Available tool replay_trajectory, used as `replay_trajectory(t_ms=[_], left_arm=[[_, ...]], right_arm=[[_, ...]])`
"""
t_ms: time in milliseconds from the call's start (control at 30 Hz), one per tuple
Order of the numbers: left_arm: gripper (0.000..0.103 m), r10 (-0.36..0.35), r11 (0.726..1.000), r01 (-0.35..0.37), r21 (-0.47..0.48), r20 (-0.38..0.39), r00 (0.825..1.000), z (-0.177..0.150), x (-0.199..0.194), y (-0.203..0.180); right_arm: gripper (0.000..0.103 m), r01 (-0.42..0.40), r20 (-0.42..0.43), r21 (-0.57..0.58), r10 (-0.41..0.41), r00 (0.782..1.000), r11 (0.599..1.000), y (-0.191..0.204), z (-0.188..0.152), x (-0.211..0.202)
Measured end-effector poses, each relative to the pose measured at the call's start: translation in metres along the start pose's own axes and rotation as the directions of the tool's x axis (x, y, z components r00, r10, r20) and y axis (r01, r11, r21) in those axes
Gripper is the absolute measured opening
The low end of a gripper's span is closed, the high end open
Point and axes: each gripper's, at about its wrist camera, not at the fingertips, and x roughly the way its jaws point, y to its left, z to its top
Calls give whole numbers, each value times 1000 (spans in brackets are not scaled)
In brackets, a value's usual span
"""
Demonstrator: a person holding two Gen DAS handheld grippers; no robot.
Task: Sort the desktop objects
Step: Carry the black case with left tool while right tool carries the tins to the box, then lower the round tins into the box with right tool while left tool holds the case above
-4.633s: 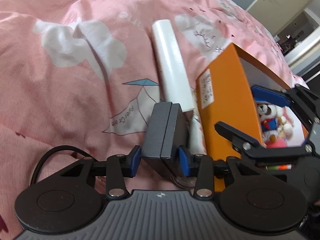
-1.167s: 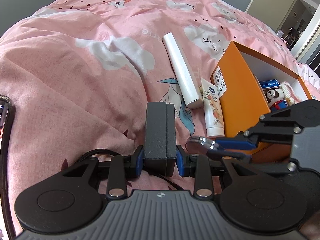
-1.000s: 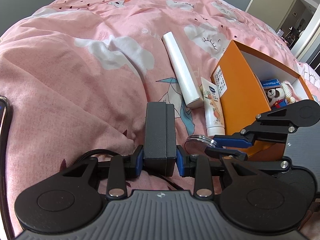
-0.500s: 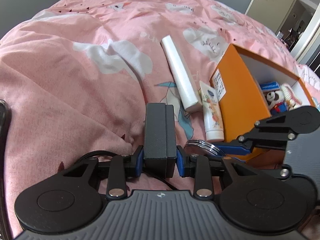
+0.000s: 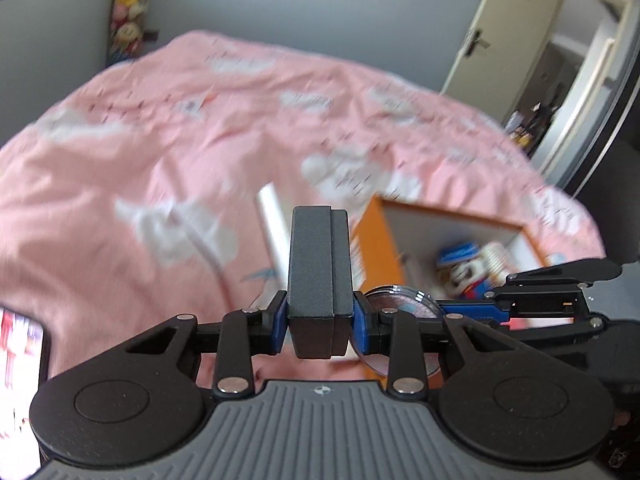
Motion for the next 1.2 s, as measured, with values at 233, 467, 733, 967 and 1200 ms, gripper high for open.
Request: replay_trajectory(t_ms=[233, 467, 733, 967, 1200], left_arm=[[37, -77, 996, 73, 51, 81, 994, 28, -7, -35], [37, -106, 991, 100, 94, 61, 993, 35, 19, -61], [37, -106, 988, 103, 115, 13, 994, 37, 48, -73], [37, -107, 987, 108, 121, -16, 994, 44, 68, -74], [37, -110, 986, 113, 124, -35, 993, 51, 86, -75]], right_arm=[[14, 15, 165, 179, -45, 985, 984, -41, 1, -62], [15, 165, 117, 332, -214, 970, 929, -86, -17, -67], [15, 193, -23, 526, -214, 977, 828, -132, -37, -8], [15, 179, -82, 606, -163, 983, 775, -145, -42, 20], [15, 191, -135, 643, -135, 982, 742, -152, -47, 38]])
